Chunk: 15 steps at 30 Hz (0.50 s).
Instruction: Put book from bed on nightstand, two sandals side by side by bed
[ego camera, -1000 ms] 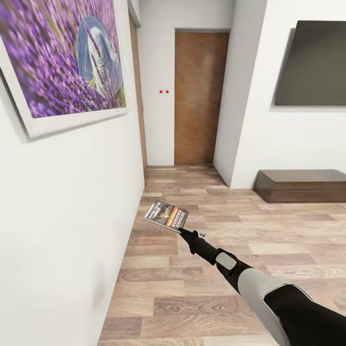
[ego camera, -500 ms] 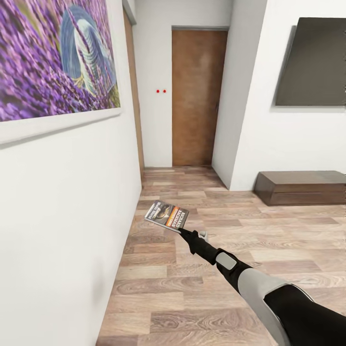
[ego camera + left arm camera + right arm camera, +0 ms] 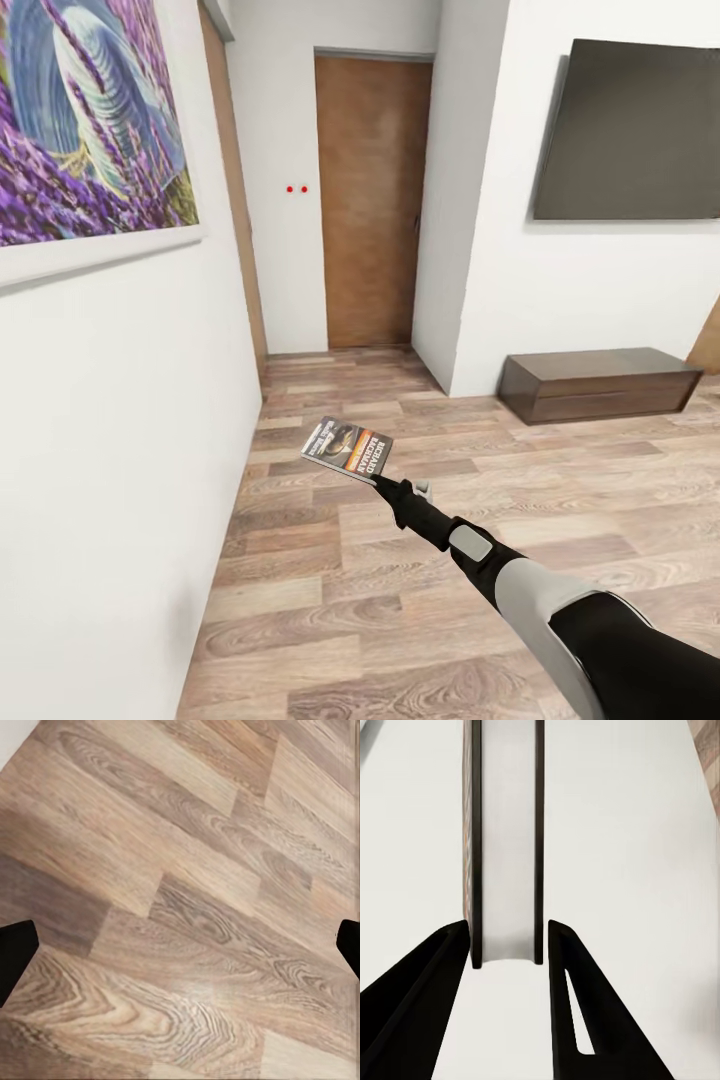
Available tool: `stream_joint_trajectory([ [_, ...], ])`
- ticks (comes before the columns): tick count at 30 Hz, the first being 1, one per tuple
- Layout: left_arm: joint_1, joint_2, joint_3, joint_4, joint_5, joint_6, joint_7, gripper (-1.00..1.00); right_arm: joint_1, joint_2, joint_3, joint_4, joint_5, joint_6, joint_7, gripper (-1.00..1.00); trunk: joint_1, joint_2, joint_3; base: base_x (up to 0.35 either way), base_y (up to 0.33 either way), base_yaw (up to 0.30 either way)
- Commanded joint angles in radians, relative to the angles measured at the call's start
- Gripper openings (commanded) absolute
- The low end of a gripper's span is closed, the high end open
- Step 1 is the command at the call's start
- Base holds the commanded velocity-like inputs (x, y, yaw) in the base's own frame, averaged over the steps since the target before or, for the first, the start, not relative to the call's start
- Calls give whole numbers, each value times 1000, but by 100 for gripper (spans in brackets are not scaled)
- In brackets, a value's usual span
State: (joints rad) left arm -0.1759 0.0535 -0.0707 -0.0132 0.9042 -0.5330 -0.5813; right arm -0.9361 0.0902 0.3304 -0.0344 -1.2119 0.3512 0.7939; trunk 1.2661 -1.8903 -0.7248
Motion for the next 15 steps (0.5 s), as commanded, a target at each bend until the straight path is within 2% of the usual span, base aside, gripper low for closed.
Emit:
stream_joint_trajectory([
  [1,0,0,-7,1,10,-2,-5,100,-1,0,-1,1,-13,9,2,-100,0,0,-1,224,0,-220],
  [10,0,0,-7,1,10,-2,-5,100,-1,0,1,1,-13,9,2,-100,0,0,-1,224,0,-213],
  [15,0,1,-7,1,10,-2,-5,100,-1,0,1,1,-14,9,2,-100,0,0,-1,232,0,-150],
])
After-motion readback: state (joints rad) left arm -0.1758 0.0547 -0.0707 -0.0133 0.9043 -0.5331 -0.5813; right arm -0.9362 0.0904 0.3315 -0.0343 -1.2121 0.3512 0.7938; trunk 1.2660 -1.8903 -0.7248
